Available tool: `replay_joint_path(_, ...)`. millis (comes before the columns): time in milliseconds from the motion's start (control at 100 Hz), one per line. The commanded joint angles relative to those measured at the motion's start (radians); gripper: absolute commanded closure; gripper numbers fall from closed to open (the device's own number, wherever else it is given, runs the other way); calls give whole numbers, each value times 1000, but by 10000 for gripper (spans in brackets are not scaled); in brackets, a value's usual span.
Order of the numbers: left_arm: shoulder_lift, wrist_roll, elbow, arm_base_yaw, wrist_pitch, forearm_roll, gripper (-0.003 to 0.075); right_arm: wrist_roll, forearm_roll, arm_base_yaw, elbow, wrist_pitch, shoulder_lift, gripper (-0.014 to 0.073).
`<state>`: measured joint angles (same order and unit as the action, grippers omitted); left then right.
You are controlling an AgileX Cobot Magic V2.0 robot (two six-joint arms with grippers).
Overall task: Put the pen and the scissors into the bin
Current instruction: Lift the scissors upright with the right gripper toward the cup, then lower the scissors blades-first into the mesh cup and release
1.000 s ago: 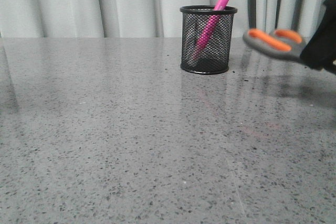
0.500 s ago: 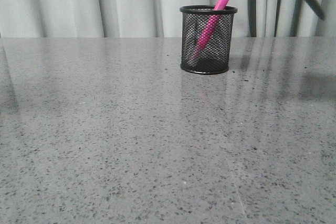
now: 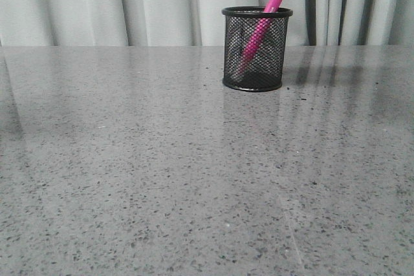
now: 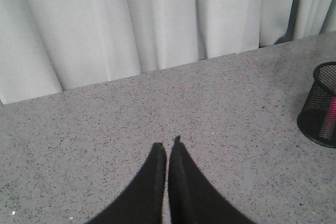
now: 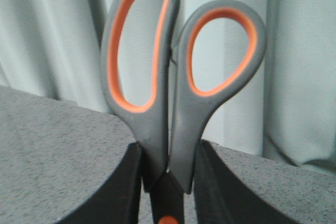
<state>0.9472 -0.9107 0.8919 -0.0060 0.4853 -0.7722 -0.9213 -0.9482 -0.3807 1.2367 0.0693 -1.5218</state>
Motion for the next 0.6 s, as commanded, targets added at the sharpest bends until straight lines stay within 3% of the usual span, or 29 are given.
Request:
replay_joint_path(0, -15, 7, 28, 3, -53, -40, 739, -11, -4, -19, 40, 127, 6, 670)
replay_joint_path(300, -15, 5, 28, 3, -63, -40, 739, 25, 64, -115, 40, 335, -85, 670)
replay_joint_path(590, -15, 5, 28, 3, -64, -40, 739, 118, 75, -112, 38, 340, -154, 670)
